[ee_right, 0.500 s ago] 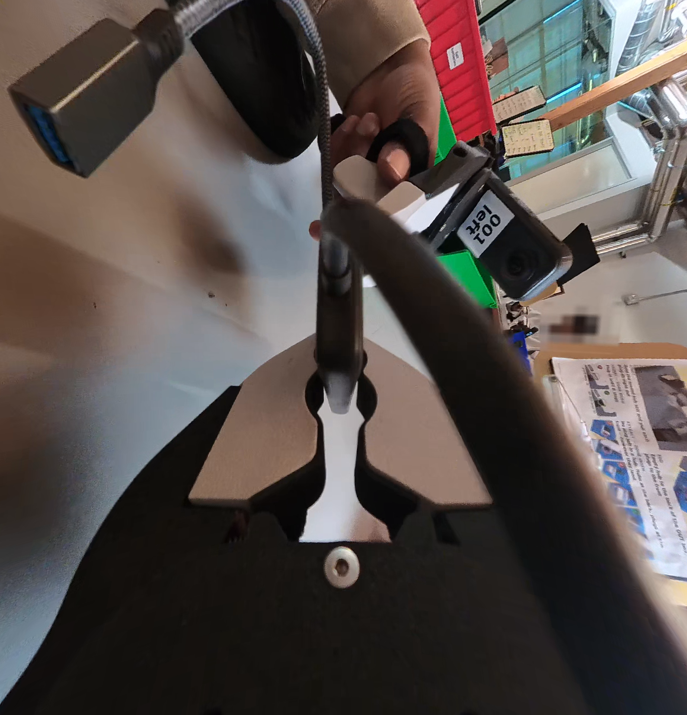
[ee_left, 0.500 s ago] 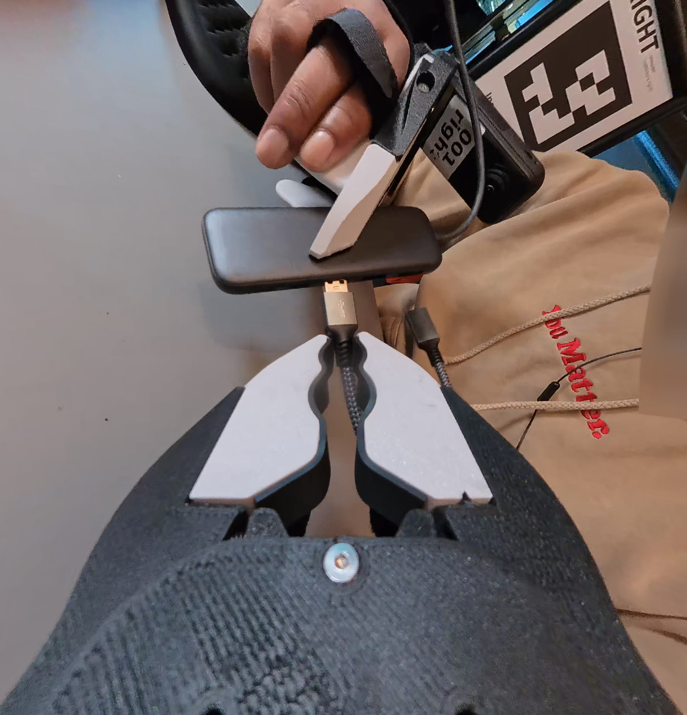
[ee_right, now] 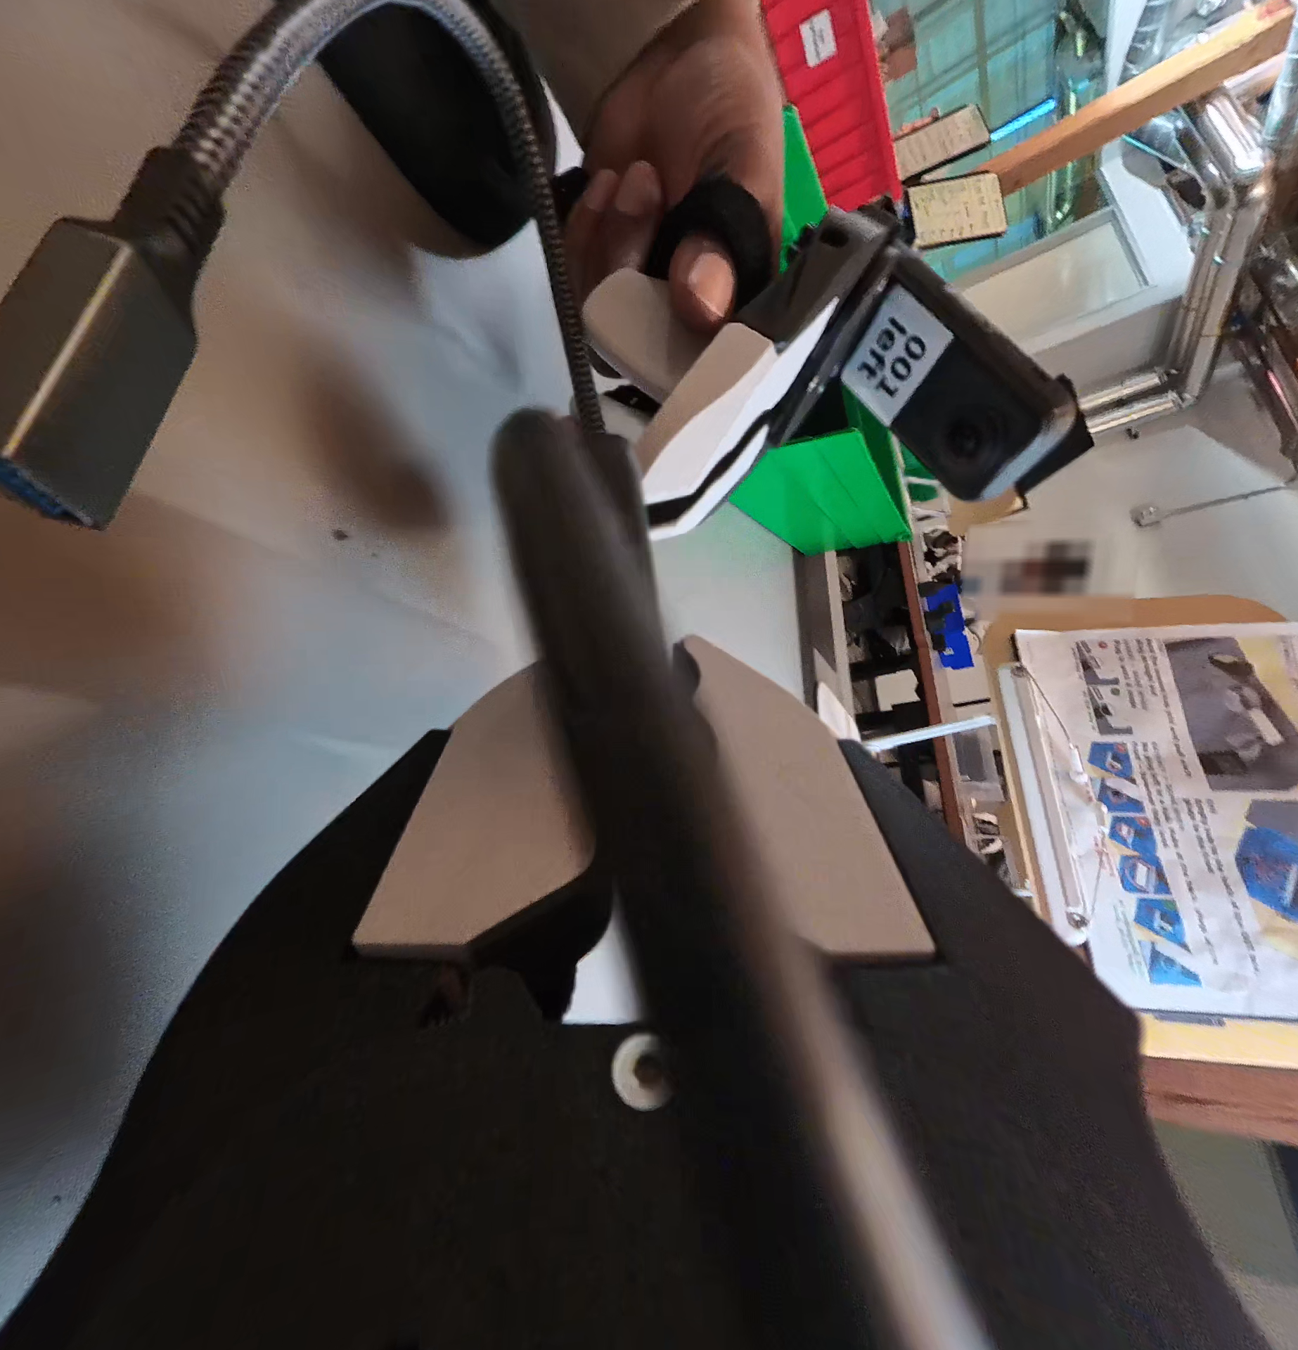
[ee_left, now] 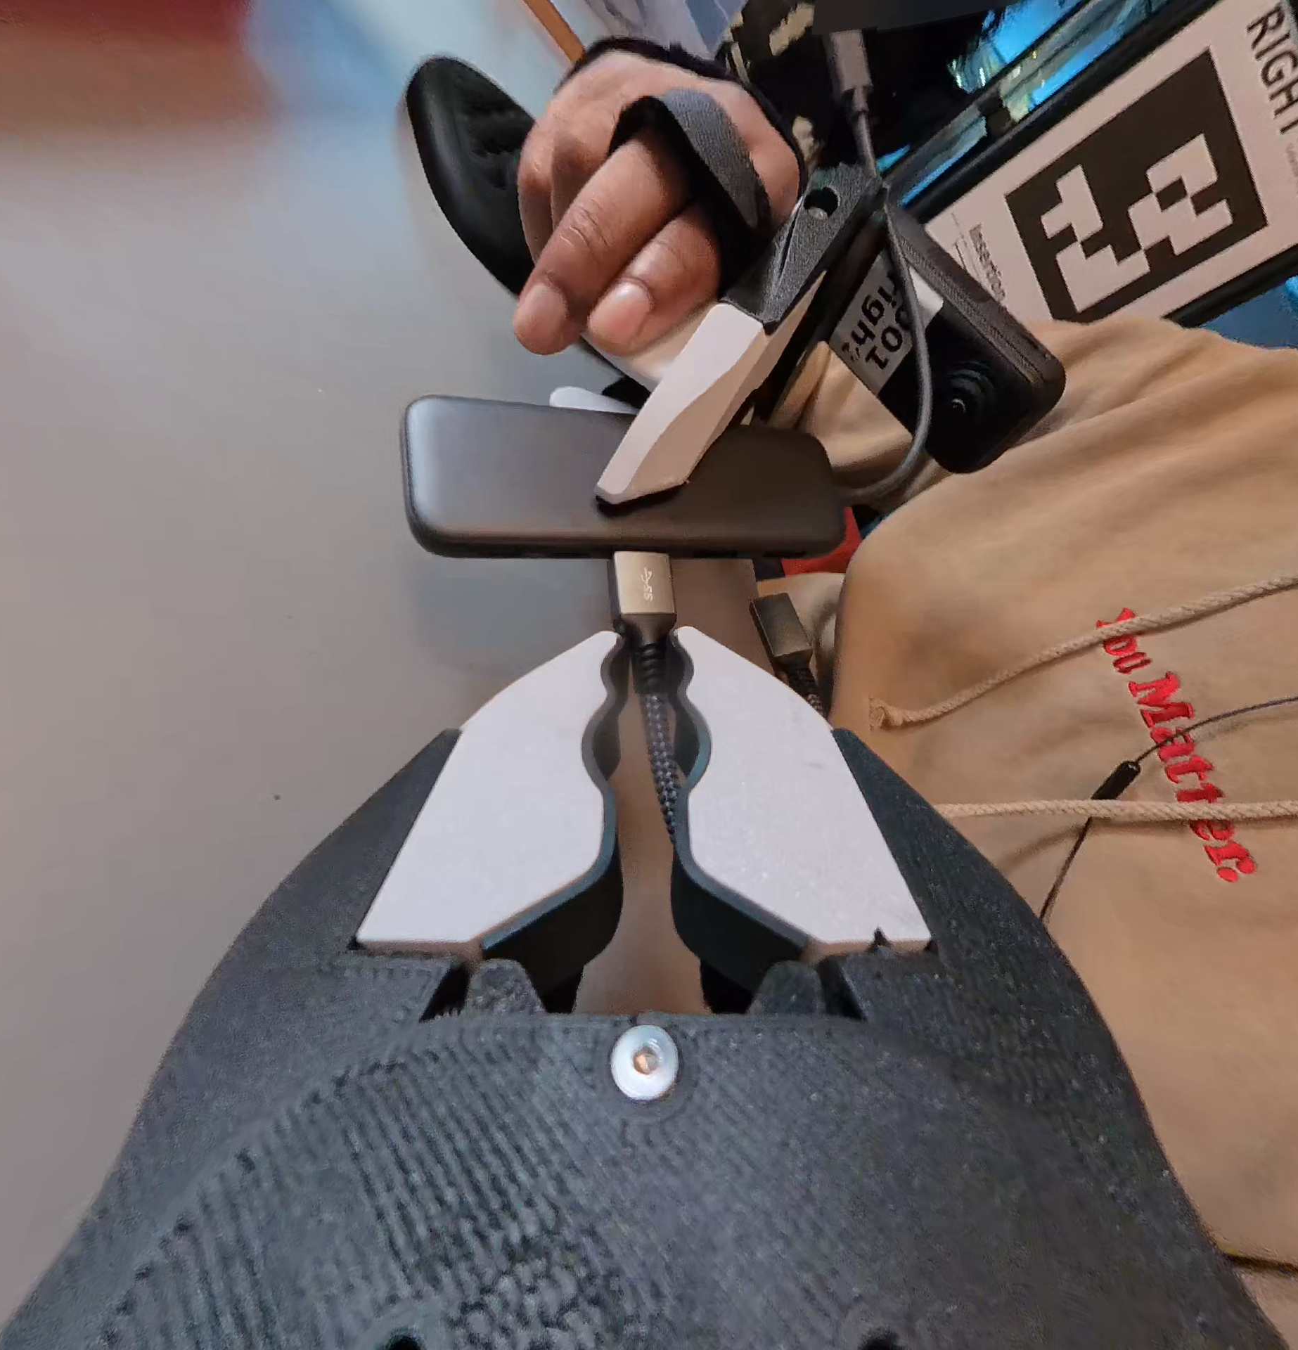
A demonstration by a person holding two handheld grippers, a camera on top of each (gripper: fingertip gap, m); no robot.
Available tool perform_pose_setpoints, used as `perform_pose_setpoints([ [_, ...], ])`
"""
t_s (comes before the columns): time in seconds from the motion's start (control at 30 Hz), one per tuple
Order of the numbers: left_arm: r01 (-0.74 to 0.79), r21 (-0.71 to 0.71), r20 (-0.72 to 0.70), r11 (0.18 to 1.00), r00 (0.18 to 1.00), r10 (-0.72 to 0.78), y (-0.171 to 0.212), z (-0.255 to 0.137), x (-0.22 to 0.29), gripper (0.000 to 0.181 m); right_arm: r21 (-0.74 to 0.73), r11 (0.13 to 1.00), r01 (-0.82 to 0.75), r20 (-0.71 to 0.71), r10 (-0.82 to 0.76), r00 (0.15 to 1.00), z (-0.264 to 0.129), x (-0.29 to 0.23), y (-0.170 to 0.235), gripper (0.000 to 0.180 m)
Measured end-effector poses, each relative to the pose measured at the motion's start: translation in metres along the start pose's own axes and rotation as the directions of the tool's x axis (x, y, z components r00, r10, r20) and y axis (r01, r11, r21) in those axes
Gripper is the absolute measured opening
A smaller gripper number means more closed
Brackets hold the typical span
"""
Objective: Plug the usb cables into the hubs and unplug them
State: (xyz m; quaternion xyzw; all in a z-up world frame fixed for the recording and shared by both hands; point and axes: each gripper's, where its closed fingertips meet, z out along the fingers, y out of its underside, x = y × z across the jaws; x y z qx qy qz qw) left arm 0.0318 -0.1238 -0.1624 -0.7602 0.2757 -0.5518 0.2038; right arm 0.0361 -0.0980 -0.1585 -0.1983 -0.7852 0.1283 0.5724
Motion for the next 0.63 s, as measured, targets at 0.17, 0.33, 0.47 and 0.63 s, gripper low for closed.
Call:
perform_pose_setpoints([
  [0.17,0.001,0.082,0.056,0.997,0.998,-0.006,-0.013,-0.015,-0.006,0.009,-0.025,1.0,-0.013,-0.061,0.011,0.998,-0.004,0.012,0.007,0.022],
  [0.33,-0.089,0.111,0.083,0.99,0.993,0.08,-0.02,-0.026,0.003,0.011,-0.011,1.0,0.022,-0.047,-0.023,0.999,-0.006,0.009,-0.001,0.014],
  [0.47,-0.366,0.267,0.378,0.892,0.891,0.252,-0.068,-0.111,0.02,0.021,0.021,0.998,-0.066,-0.078,0.067,0.995,-0.012,0.023,0.003,0.013],
  [0.63,-0.406,0.061,0.835,0.912,0.522,0.176,-0.065,-0.256,-0.035,0.031,0.081,0.968,-0.237,-0.103,0.244,0.964,-0.021,0.041,0.013,0.013],
])
